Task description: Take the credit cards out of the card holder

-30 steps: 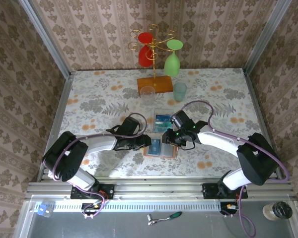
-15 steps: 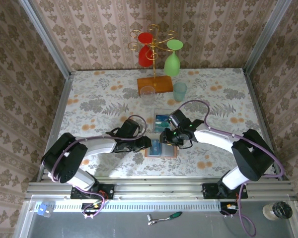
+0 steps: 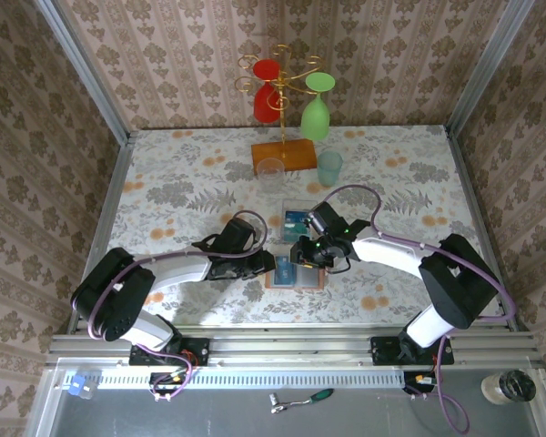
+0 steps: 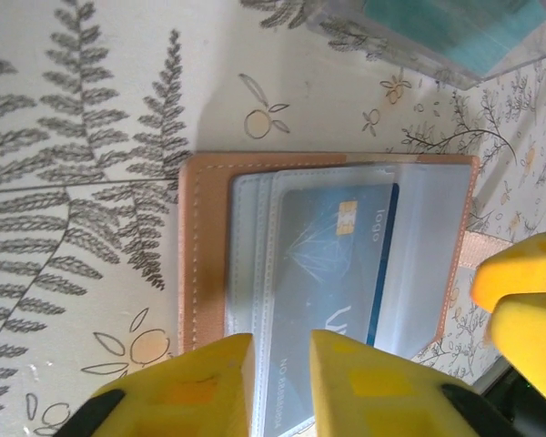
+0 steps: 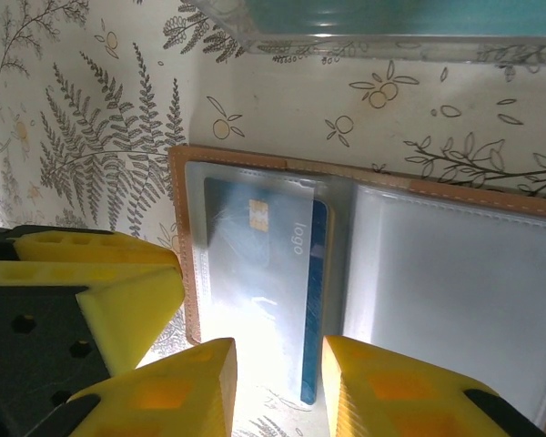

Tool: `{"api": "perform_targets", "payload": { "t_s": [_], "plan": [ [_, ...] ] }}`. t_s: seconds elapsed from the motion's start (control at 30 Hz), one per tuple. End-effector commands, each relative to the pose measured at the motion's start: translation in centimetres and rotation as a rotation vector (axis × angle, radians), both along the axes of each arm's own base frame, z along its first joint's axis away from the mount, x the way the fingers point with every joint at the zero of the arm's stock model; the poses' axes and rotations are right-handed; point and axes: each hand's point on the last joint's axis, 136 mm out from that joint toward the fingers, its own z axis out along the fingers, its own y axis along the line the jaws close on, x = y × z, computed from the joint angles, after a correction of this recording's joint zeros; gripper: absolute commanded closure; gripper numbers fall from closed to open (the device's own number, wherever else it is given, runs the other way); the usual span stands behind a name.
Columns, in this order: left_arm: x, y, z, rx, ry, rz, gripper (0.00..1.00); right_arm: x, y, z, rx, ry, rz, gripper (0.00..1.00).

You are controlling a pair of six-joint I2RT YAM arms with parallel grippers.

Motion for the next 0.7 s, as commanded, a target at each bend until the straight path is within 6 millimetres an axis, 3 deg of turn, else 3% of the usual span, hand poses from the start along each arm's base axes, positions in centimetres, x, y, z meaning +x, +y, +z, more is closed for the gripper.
{"api": "perform_targets", "payload": {
  "t_s": [0.0,0.2,0.67],
  "plan": [
    [0.3,-0.7,0.5,-0.002,-0.009,-0.016,0.81,-0.2,1.0,0.0,0.034,0.019,0.005,0.69],
    [0.5,-1.2,0.5,-0.012,-0.009,-0.027,0.88,-0.4,1.5,-0.6,0.048,0.036,0.009,0.69],
    [-0.4,-0.2,-1.9,0.036,0.041,-0.018,0.91,-0.7,2.4,-2.0,0.056,0.07,0.025,0.69]
  ]
}}
